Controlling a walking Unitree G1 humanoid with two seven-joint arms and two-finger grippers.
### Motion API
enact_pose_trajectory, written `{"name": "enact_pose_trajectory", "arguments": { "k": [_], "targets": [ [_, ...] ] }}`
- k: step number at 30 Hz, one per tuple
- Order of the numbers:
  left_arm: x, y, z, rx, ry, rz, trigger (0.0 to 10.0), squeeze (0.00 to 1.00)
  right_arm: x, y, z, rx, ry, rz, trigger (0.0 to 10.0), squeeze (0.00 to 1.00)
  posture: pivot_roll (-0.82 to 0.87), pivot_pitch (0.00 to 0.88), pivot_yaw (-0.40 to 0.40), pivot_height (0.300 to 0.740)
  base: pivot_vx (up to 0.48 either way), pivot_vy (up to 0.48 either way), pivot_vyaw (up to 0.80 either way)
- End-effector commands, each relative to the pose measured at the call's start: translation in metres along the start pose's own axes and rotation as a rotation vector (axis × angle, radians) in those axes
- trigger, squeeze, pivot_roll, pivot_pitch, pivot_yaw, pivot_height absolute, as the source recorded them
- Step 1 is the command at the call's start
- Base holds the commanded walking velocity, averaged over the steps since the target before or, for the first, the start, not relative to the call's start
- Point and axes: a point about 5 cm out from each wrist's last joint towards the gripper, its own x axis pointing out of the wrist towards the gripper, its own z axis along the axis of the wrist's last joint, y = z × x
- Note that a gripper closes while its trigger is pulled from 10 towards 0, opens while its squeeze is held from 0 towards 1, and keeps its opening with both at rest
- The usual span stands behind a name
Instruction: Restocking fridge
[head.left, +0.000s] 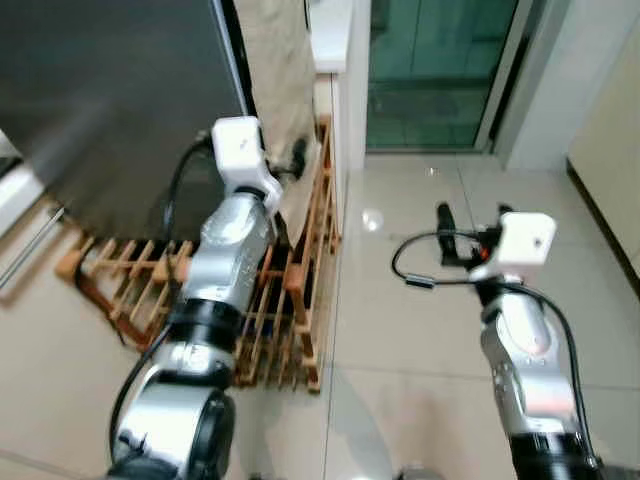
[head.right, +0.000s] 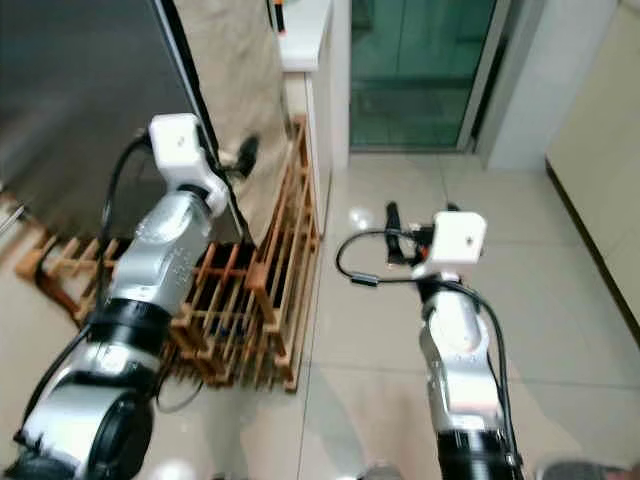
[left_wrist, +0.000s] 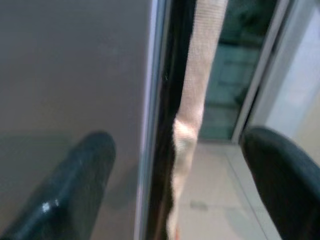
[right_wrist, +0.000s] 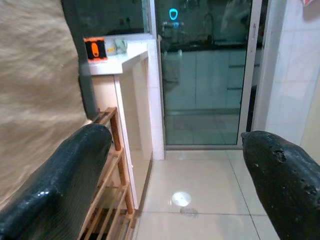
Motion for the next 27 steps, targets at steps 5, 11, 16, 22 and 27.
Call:
{"name": "enact_pose_trajectory", "arguments": {
  "k": [5,11,16,22,27],
  "targets": [
    [-0.014,0.003,0.003,0.047,-0.077,0.003,10.0,0.00,-0.006,-0.005,-0.001,-0.007,0.016,-0.026,10.0,0.00,-0.18,0.000,0.078,0.740,0.000,0.000,0.00],
    [0.002,0.000,0.024,0.002,-0.122,0.086,10.0,0.00,0.012,0.008,0.011,-0.020,-0.032,0.042,10.0,0.00,-0.18,0.000,0.087,0.740,0.243,-0.203,0.00],
    [-0.003,-0.014,0.064,-0.005,-0.324,0.057,10.0,0.00,0.021,0.012,0.092,-0.167,-0.401,0.045,10.0,0.00,-0.20,0.000,0.095,0.740,0.434,-0.053,0.00],
    [-0.004,-0.022,0.091,-0.046,-0.420,0.039,10.0,0.00,0.015,0.021,0.115,-0.165,-0.485,0.077,10.0,0.00,-0.21,0.000,0.089,0.740,0.454,0.000,0.00],
    [-0.002,-0.022,0.091,-0.084,-0.409,0.080,10.0,0.00,0.017,0.023,0.111,-0.174,-0.456,0.085,10.0,0.00,-0.21,0.000,0.085,0.740,0.441,0.000,0.00]
  ]
}}
